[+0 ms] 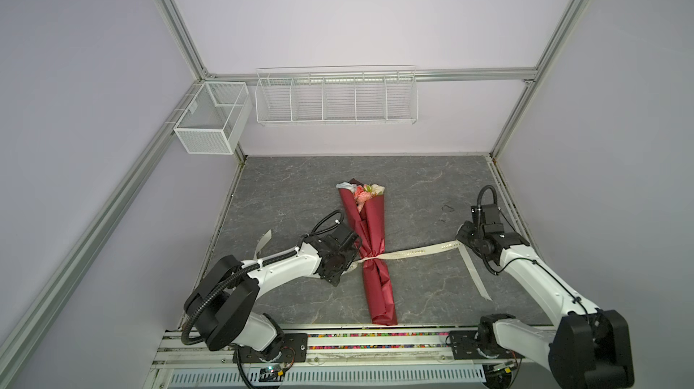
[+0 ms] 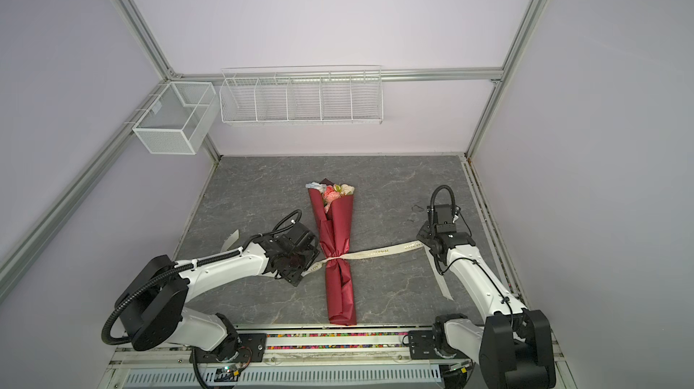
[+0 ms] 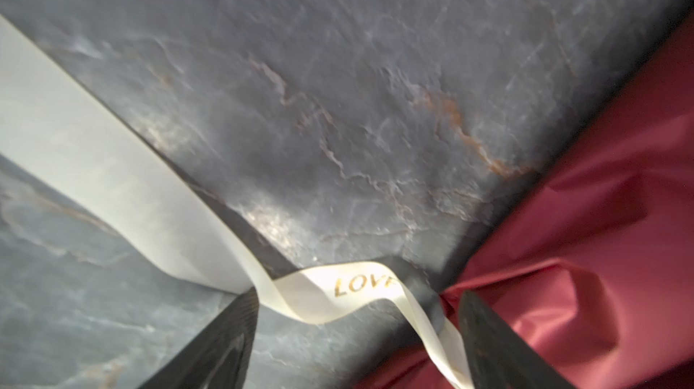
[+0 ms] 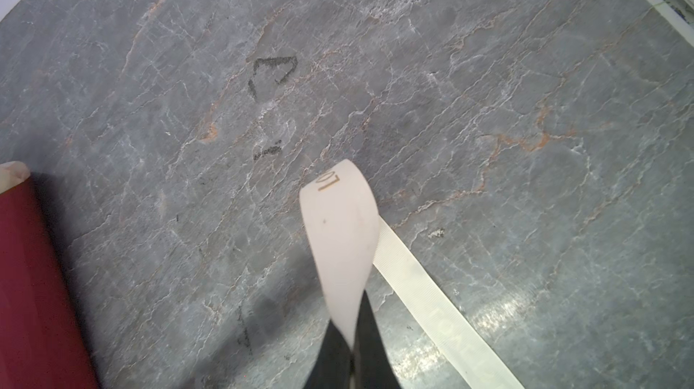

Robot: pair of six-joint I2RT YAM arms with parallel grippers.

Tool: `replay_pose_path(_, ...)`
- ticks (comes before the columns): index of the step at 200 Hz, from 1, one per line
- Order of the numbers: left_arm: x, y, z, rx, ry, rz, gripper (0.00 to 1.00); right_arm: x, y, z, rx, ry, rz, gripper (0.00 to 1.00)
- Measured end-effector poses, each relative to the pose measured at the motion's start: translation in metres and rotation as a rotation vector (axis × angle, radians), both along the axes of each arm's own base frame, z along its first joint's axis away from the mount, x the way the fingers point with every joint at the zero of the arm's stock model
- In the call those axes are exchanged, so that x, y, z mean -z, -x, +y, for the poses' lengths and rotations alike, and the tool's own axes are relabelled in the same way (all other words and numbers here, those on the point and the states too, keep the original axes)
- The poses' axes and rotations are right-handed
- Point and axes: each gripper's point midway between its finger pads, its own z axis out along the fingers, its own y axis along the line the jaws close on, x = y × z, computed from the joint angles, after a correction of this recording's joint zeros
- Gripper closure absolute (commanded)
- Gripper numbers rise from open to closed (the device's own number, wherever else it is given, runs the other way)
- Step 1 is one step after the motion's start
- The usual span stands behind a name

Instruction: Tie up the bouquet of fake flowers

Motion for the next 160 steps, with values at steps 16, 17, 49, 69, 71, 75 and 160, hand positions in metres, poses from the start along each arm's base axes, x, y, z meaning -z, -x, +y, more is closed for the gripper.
replay_pose_path(16, -0.005, 0.001, -0.002, -0.014, 0.017, -0.006, 0.18, 0.0, 0.0, 0.0, 0.0, 0.0, 0.0, 0.94)
replay_pose_path(17, -0.005, 0.0, -0.002, -0.015, 0.019, -0.007, 0.18, 0.0, 0.0, 0.0, 0.0, 0.0, 0.0, 0.94)
replay_pose_path(49, -0.005, 0.007, 0.0, -0.037, 0.034, -0.002, 0.23, -0.005, 0.001, 0.0, 0.003, -0.003, -0.017, 0.94)
replay_pose_path(69, 0.003, 0.014, 0.006, -0.05, 0.02, 0.013, 0.24, -0.01, 0.001, 0.0, 0.005, -0.006, -0.031, 0.94)
replay_pose_path(71, 0.003, 0.014, 0.006, -0.052, 0.019, 0.015, 0.24, -0.01, 0.001, 0.0, 0.005, -0.006, -0.032, 0.94)
replay_pose_path(75, 0.004, 0.015, 0.007, -0.054, 0.015, 0.015, 0.24, -0.01, 0.002, 0.0, 0.005, -0.006, -0.033, 0.94)
replay_pose_path(160, 0.012, 0.013, 0.018, -0.102, -0.043, 0.006, 0.55, -0.008, 0.006, -0.002, 0.018, -0.01, -0.016, 0.94)
